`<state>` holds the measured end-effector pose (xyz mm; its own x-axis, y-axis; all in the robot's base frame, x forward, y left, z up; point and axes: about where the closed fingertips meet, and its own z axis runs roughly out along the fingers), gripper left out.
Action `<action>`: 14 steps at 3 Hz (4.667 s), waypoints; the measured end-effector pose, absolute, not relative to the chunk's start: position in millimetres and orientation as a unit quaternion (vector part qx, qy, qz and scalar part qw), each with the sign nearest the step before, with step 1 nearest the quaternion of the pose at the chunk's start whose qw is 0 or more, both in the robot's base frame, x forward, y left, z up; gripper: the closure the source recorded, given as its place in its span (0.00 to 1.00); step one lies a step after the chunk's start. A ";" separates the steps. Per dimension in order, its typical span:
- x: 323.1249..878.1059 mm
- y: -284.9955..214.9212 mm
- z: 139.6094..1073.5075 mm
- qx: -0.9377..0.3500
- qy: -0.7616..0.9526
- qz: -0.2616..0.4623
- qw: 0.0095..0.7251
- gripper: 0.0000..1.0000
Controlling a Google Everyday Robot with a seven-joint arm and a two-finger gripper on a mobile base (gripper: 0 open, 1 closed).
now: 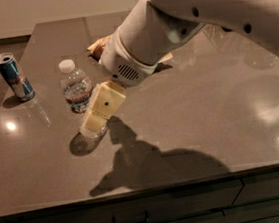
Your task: Knock water bottle over
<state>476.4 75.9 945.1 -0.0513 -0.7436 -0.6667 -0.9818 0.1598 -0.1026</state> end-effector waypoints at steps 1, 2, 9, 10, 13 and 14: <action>472.4 109.8 946.4 -0.617 0.686 0.219 0.319 0.00; 476.0 132.4 945.6 -0.615 0.681 0.223 0.330 0.16; 524.3 13.4 938.2 -0.696 0.704 -0.038 0.134 1.00; 522.5 16.4 927.4 -0.721 0.681 -0.071 0.102 1.00; 527.0 57.9 898.2 -0.752 0.648 -0.124 0.016 1.00; 533.7 68.3 889.7 -0.755 0.646 -0.111 0.001 0.82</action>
Offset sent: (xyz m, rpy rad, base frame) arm 0.0100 0.0821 -0.0059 0.1006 -0.0245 0.0186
